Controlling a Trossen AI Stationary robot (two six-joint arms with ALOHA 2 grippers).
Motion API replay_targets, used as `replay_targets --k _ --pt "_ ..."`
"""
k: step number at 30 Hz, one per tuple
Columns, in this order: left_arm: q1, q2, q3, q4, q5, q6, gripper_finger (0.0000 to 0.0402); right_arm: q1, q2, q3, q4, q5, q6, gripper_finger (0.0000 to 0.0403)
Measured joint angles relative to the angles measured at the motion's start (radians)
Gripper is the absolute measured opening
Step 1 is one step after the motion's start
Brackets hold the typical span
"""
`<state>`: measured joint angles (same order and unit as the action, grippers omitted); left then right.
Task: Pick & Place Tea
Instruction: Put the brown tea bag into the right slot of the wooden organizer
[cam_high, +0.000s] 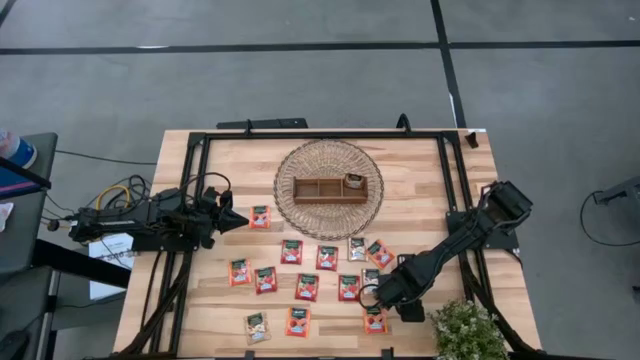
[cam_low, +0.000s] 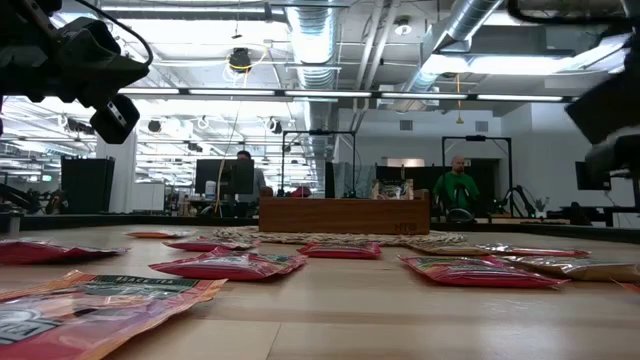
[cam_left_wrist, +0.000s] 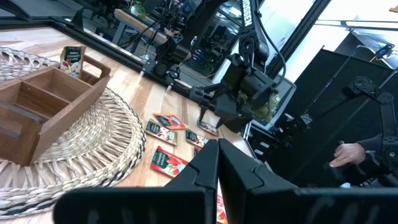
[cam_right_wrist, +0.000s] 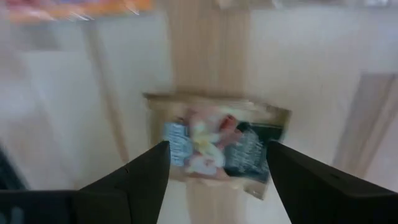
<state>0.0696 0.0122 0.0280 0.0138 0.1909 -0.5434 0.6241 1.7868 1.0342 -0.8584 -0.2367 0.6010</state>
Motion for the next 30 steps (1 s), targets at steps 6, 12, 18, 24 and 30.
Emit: replay_targets --k 6,12,18,24,30 --pt "0.0 0.0 0.0 0.003 0.001 0.0 0.0 -0.002 0.022 -0.018 0.031 -0.003 0.002 0.026" --pt "0.0 0.0 0.0 0.006 0.002 0.0 0.0 -0.004 0.024 -0.021 0.037 0.003 0.003 0.0241" --pt "0.0 0.0 0.0 0.008 0.002 0.001 0.0 -0.004 0.025 -0.022 0.047 0.021 0.002 0.0165" --pt "0.0 0.0 0.0 0.009 0.002 0.001 0.0 -0.004 0.027 -0.022 0.051 0.034 0.002 0.0084" --pt "0.0 0.0 0.0 0.009 0.002 0.003 0.0 -0.004 0.023 -0.022 0.05 0.034 0.002 0.0084"
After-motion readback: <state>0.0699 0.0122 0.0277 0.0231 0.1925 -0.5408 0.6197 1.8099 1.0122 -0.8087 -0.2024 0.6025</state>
